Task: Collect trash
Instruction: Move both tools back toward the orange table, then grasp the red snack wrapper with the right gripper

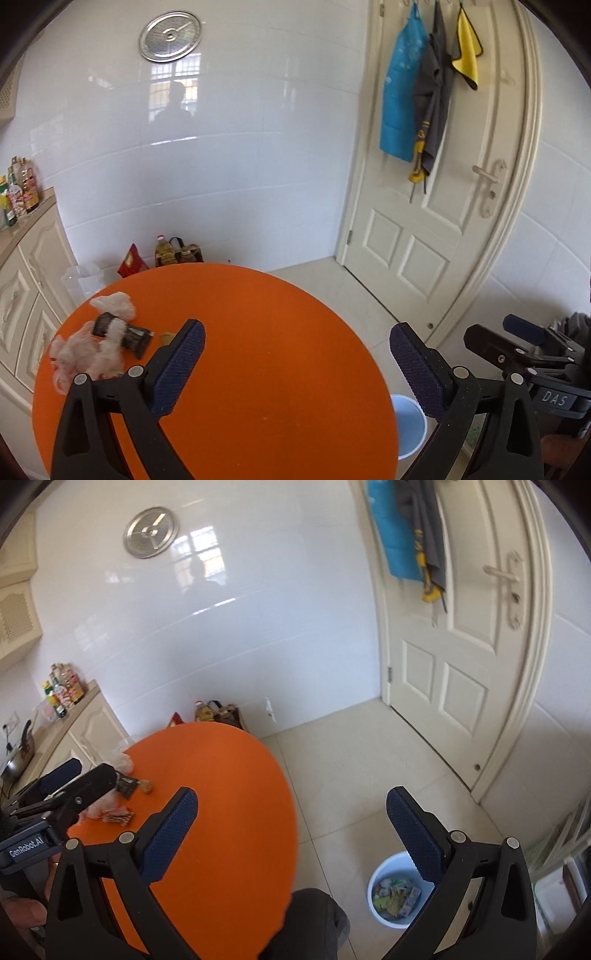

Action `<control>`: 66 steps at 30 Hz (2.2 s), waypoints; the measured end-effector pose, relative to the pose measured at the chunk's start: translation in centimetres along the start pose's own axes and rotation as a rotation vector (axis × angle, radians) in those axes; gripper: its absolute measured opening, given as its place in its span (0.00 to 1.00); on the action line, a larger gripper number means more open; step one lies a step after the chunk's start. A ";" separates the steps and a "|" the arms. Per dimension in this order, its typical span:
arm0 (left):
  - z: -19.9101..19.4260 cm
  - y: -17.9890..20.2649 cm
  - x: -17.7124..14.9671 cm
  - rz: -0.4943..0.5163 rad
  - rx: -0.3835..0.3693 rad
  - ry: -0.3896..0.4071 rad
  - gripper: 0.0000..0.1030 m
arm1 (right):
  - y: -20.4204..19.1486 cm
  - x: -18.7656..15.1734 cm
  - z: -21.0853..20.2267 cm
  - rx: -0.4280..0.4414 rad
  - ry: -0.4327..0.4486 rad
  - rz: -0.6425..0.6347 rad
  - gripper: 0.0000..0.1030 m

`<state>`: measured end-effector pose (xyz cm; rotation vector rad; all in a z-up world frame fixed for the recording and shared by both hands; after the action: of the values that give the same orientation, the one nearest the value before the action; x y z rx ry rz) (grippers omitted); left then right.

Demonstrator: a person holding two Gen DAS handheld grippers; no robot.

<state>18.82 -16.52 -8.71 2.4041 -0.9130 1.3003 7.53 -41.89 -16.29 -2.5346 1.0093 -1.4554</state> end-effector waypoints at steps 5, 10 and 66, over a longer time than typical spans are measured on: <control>-4.3 -2.4 -1.5 -0.037 0.059 0.031 0.99 | -5.3 -0.1 -1.0 0.068 0.023 -0.074 1.00; -8.2 -4.9 -3.1 -0.092 0.130 0.055 0.99 | -10.2 -0.9 -1.7 0.146 0.037 -0.140 1.00; 6.2 -19.1 -8.7 -0.400 0.292 -0.256 0.99 | -27.8 -16.2 22.8 0.429 -0.572 -0.582 0.26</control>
<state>31.58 -1.39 -18.06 2.8329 -0.2751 1.0485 34.11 -17.12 -31.52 -2.7306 -0.1207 -0.7753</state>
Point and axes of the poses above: each gripper's, at about its wrist camera, not at the fingertips, and z roughly the way its jaws point, y to its right, x to its top, the point moved 5 cm from there along z, roughly the way its jaws point, and after that the axes turned 11 degrees about z, right-handed, at the moved point
